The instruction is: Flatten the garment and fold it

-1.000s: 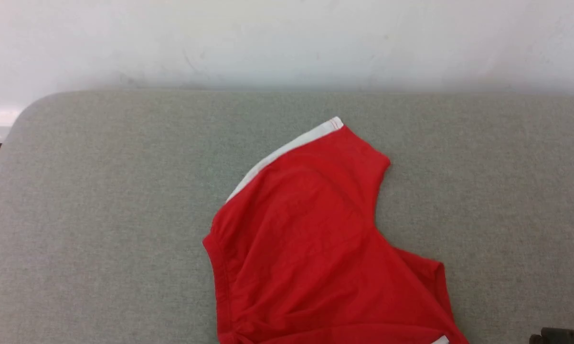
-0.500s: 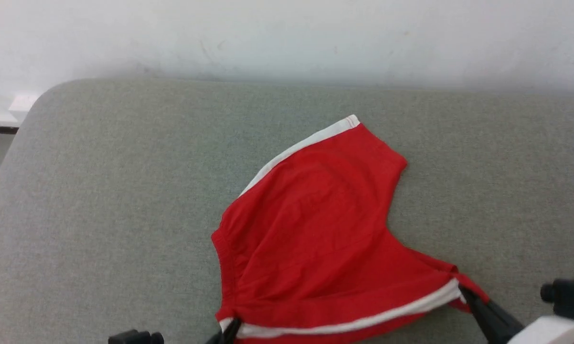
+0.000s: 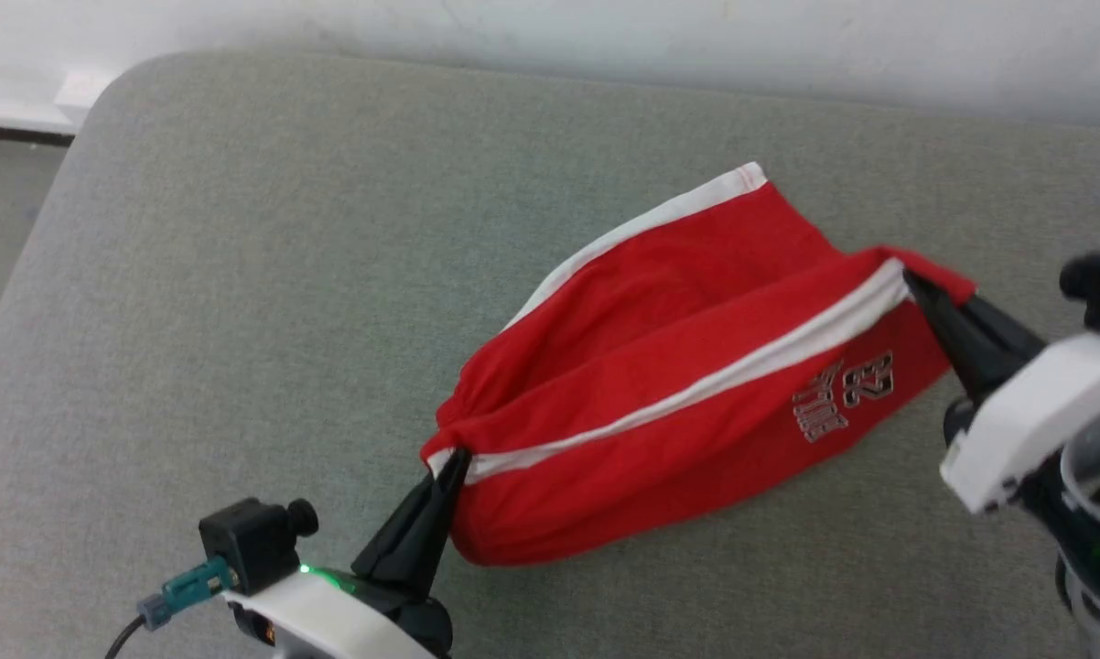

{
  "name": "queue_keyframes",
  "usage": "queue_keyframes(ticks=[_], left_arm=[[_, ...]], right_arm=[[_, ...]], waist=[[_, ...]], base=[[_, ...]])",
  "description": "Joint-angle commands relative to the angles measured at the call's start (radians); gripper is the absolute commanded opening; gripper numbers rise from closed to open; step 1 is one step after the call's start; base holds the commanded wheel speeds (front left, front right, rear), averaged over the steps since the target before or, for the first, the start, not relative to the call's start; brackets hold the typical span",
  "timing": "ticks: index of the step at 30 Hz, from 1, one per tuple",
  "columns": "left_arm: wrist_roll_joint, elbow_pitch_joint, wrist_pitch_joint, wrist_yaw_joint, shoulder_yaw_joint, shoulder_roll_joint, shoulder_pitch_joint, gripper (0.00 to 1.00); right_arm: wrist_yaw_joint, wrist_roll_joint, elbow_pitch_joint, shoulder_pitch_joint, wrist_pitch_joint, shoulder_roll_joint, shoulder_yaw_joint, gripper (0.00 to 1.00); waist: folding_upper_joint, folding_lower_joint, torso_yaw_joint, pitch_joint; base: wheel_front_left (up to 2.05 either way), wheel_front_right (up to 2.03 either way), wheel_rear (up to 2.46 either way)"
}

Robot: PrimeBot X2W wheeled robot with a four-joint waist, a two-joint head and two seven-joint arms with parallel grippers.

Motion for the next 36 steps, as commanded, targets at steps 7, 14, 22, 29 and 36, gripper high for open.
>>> queue_keyframes(ticks=[7, 14, 22, 29, 36], left_arm=[[0.031, 0.035, 0.01, 0.03, -0.004, -0.044, -0.103, 0.0], [0.044, 0.1, 0.01, 0.01, -0.026, -0.094, -0.207, 0.0], [0.058, 0.212, 0.014, -0.007, -0.041, -0.148, -0.333, 0.0], [0.049, 0.291, 0.031, -0.016, -0.052, -0.182, -0.395, 0.0], [0.048, 0.361, 0.036, -0.024, -0.063, -0.211, -0.446, 0.0]], right_arm=[[-0.001, -0.019, 0.134, -0.255, 0.069, -0.071, 0.074, 0.0], [-0.001, -0.057, 0.281, -0.45, 0.108, -0.114, 0.117, 0.0], [-0.001, -0.125, 0.455, -0.584, 0.128, -0.126, 0.112, 0.0], [-0.001, -0.159, 0.566, -0.628, 0.107, -0.12, 0.115, 0.0], [-0.001, -0.175, 0.669, -0.657, 0.073, -0.109, 0.15, 0.0]], waist=[[0.0, -0.0002, 0.077, 0.09], [0.0, -0.0002, 0.115, 0.168], [0.0, -0.0002, 0.142, 0.248], [0.0, -0.0002, 0.155, 0.287], [0.0, -0.0002, 0.173, 0.319]], base=[[0.0, 0.0, 0.0], [0.0, 0.0, 0.0], [0.0, 0.0, 0.0], [0.0, 0.0, 0.0], [0.0, 0.0, 0.0]])
